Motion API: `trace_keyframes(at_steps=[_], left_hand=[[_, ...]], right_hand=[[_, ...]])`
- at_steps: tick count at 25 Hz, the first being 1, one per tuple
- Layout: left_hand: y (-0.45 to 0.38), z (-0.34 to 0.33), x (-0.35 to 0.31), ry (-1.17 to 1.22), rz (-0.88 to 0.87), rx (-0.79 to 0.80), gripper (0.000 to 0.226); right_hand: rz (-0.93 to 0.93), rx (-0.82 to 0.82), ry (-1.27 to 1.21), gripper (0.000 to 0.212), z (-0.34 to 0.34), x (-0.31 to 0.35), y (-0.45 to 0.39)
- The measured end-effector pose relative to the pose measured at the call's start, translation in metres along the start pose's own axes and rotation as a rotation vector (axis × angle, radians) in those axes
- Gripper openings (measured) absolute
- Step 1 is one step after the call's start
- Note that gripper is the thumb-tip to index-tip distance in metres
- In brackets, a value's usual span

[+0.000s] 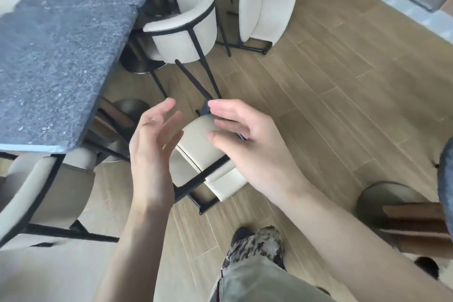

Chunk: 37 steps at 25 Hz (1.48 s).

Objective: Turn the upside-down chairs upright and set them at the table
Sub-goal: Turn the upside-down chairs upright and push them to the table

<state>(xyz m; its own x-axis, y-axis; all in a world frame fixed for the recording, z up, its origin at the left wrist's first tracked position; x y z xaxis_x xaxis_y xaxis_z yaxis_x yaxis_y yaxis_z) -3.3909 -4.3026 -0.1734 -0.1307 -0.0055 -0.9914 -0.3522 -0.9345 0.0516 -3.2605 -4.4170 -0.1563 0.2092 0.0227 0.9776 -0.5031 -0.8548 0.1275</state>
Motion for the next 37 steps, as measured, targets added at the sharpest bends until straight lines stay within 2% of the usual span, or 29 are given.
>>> trace_keyframes(at_steps=[10,19,25,31,37], left_hand=[[-0.049,-0.028,-0.017,0.142,-0.016,-0.28,0.037],[-0.11,-0.033,-0.008,0.2,0.05,-0.466,0.035],[-0.097,-0.011,0.011,0.202,0.132,-0.626,0.033],[-0.086,-0.033,0.023,0.222,0.126,-0.669,0.034],[-0.063,-0.07,0.028,0.176,0.138,-0.854,0.031]], right_hand=[[-0.022,0.275,0.16,0.045,0.016,0.018,-0.078],[-0.071,0.403,0.247,0.045,0.027,0.032,-0.161],[-0.111,0.51,0.234,0.045,0.016,0.022,-0.171],[-0.147,0.613,0.219,0.044,0.02,0.013,-0.186],[-0.171,0.903,0.22,0.04,0.012,0.004,-0.208]])
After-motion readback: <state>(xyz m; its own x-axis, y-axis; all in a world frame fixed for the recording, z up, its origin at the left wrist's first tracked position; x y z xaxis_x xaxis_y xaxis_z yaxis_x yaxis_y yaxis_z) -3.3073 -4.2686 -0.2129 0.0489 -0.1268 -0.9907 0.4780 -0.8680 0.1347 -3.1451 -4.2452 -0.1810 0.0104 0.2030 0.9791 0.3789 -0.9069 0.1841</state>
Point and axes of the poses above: each hand's wrist, its own y-axis away from the middle knuckle, its own z-axis out of the back of the hand, x = y × z, the point moved 8 cm from there along -y, towards the middle knuckle, and after that the axes turned 12 degrees about -y, right-handed, at the moved point
